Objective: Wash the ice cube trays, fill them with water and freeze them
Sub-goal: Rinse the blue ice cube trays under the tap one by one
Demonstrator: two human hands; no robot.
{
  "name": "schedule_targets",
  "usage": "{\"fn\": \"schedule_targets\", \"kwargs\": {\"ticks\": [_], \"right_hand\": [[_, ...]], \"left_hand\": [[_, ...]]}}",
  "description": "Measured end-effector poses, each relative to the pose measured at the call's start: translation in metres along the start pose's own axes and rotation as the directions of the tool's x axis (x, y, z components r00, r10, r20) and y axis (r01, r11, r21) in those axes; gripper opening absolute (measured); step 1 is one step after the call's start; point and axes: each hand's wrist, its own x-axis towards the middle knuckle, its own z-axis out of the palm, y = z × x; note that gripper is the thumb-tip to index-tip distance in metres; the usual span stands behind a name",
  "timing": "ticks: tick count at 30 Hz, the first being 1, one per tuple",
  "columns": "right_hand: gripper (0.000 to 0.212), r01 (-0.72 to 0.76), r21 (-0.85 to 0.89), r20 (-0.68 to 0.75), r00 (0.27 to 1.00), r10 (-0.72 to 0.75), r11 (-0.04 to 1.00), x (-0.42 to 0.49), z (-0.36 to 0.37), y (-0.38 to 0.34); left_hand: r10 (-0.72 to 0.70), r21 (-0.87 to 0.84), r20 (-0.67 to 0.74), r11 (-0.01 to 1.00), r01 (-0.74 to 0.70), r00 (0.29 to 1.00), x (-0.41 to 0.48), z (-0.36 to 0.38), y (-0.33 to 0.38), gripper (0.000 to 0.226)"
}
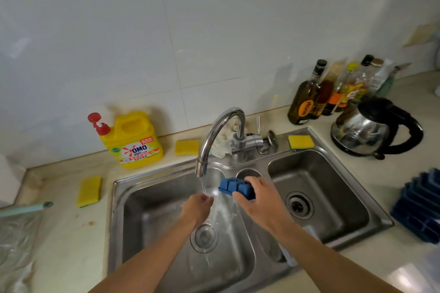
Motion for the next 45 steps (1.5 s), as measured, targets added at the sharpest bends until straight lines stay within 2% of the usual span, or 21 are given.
{"fn": "schedule_targets", "kwargs": {"ticks": [3,7,11,14,18,21,24,28,31,35,38,39,42,45], "right_hand": [[0.068,0.057,-0.013,-0.068,0.996,-0.058,0.998,-0.002,0.002,0.002],[0.062,0.106,-0.149,0.037,0.994,-0.102,0.983,-0.009,0.009,0.007],[0.063,0.117,-0.105,-0.077,0.989,-0.126,0.987,-0.009,0.011,0.011],[0.063,0.176,-0.21,0.037,0.984,-0.172,0.962,-0.011,0.015,0.014],[0.071,0.212,-0.137,-0.044,0.975,-0.22,0.968,-0.013,0.012,0.02],[0.072,0.237,-0.145,-0.006,0.971,-0.241,0.96,-0.017,-0.002,0.03],[0.069,0.217,-0.046,-0.133,0.966,-0.221,0.975,-0.017,-0.028,0.048],[0.06,0.219,-0.057,-0.088,0.971,-0.224,0.974,-0.02,-0.067,0.077],[0.057,0.221,-0.028,-0.17,0.96,-0.223,0.975,-0.024,-0.096,0.101],[0.054,0.169,-0.117,-0.06,0.982,-0.177,0.979,-0.031,-0.125,0.129],[0.055,0.176,-0.028,-0.193,0.965,-0.178,0.984,-0.029,-0.14,0.144],[0.053,0.16,-0.018,-0.18,0.97,-0.161,0.987,-0.028,-0.143,0.148],[0.037,0.085,-0.087,0.002,0.996,-0.085,0.993,-0.026,-0.145,0.157],[0.044,0.083,-0.019,-0.072,0.994,-0.084,0.996,-0.025,-0.14,0.169]], "left_hand": [[0.046,0.111,0.033,0.993,-0.05,0.998,-0.001,-0.002,0.002,0.037],[0.022,0.129,0.021,0.991,-0.024,1.0,-0.004,-0.003,0.001,0.033],[0.007,0.144,0.041,0.99,-0.013,0.999,-0.012,-0.002,-0.003,0.03],[0.002,0.154,0.004,0.988,-0.002,1.0,-0.02,-0.001,-0.008,0.026],[-0.024,0.167,-0.072,0.985,0.036,0.997,-0.031,0.002,-0.005,0.031],[-0.038,0.205,-0.099,0.977,0.058,0.994,-0.042,0.012,0.003,0.027],[-0.037,0.139,-0.131,0.989,0.055,0.991,-0.053,0.03,0.015,0.024],[-0.01,0.123,-0.164,0.992,0.031,0.986,-0.071,0.058,0.037,0.024],[0.015,0.063,-0.198,0.998,-0.003,0.98,-0.081,0.078,0.06,0.022],[0.062,0.059,-0.21,0.997,-0.05,0.976,-0.09,0.099,0.095,0.018],[0.116,0.068,-0.201,0.992,-0.104,0.973,-0.09,0.111,0.115,0.019],[0.128,0.079,-0.195,0.99,-0.115,0.972,-0.09,0.115,0.121,0.019],[0.141,0.112,-0.152,0.986,-0.125,0.978,-0.088,0.126,0.132,0.024],[0.156,0.078,-0.13,0.986,-0.147,0.979,-0.077,0.135,0.136,0.029]]}}
